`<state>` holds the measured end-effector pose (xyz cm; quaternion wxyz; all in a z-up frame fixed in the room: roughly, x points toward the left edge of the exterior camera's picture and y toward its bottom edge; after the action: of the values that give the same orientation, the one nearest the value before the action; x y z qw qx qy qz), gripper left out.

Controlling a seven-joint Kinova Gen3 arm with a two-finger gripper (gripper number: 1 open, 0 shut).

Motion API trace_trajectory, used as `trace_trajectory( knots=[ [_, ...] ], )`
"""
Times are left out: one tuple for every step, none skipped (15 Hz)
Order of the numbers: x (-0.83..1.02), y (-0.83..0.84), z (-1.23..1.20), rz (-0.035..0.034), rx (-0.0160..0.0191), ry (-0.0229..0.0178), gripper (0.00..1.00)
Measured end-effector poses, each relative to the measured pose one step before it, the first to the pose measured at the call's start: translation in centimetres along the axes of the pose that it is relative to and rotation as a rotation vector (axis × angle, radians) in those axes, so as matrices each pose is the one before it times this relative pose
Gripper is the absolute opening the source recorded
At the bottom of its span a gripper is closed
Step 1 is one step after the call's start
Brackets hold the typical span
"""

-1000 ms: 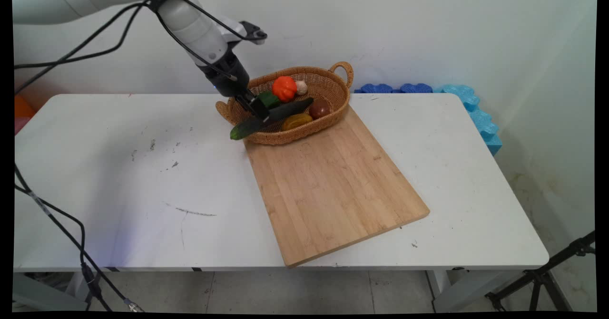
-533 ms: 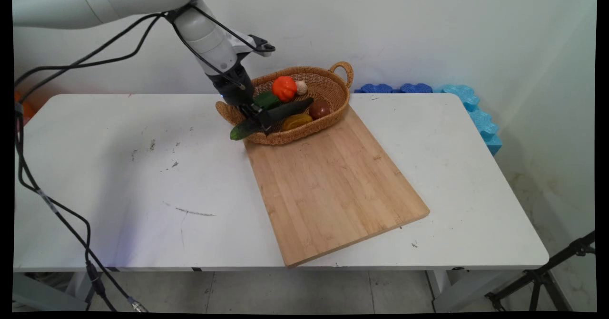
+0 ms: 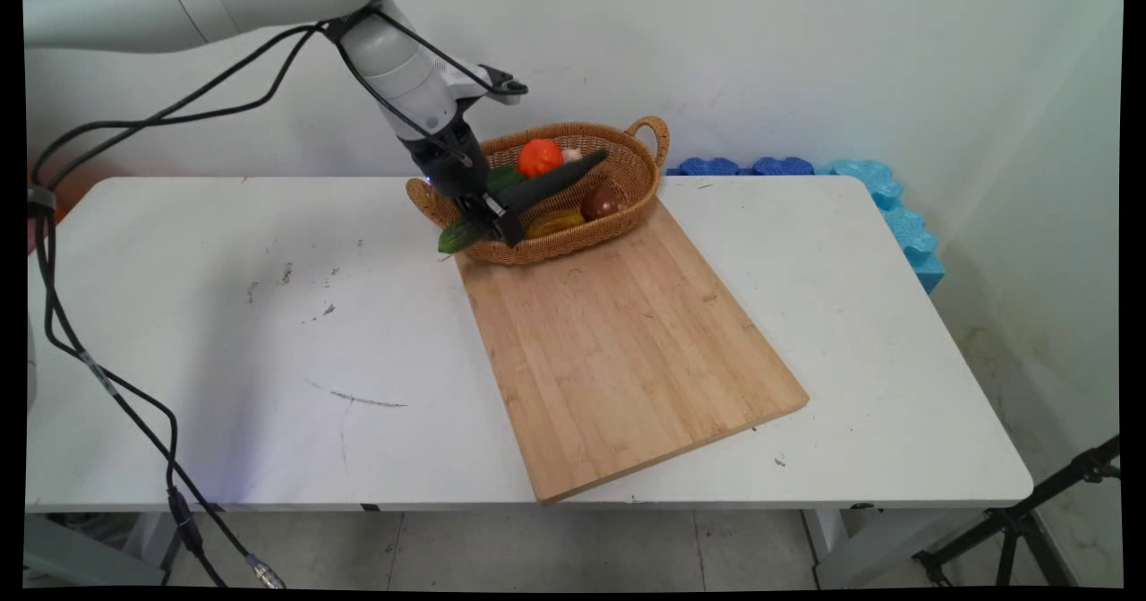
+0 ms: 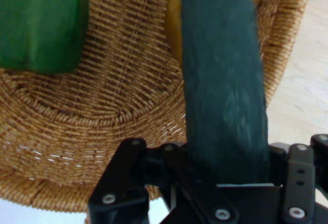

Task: Place the picked object on the cutting board

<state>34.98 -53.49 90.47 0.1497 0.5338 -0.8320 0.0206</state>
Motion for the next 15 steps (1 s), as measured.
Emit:
trace_trajectory(
  knots=[
    [0.036,0.051,-0.482,0.00589,-0.00055,0.00564,0.00],
    [-0.002,0.050,-0.505,0.00631,-0.00107,0.00493,0.00],
    [-0.022,0.073,-0.683,0.00752,-0.00164,0.00700,0.00],
    [-0.345,0.004,-0.900,0.00438,-0.00065,0.00857,0.00],
    [-0.019,0.094,-0.557,0.00614,-0.00182,0.00568,0.00],
    [-0.010,0.173,-0.752,0.00876,-0.00331,0.00800,0.00],
    [-0.036,0.264,-0.961,0.01204,-0.00464,0.00964,0.00],
    [-0.031,0.283,-0.924,0.01170,-0.00470,0.00939,0.00],
    [-0.026,0.301,-0.819,0.01047,-0.00503,0.00857,0.00],
    [-0.017,0.272,-0.561,0.00797,-0.00445,0.00589,0.00],
    [-0.025,0.404,-0.802,0.01142,-0.00621,0.00862,0.00],
    [-0.040,0.548,-0.853,0.01362,-0.00800,0.00953,0.00],
    [-0.042,0.575,-0.723,0.01374,-0.00768,0.00850,0.00],
    [-0.038,0.552,-0.501,0.01347,-0.00615,0.00539,0.00],
    [-0.039,0.342,-0.299,0.00790,-0.00364,0.00381,0.00]
  ],
)
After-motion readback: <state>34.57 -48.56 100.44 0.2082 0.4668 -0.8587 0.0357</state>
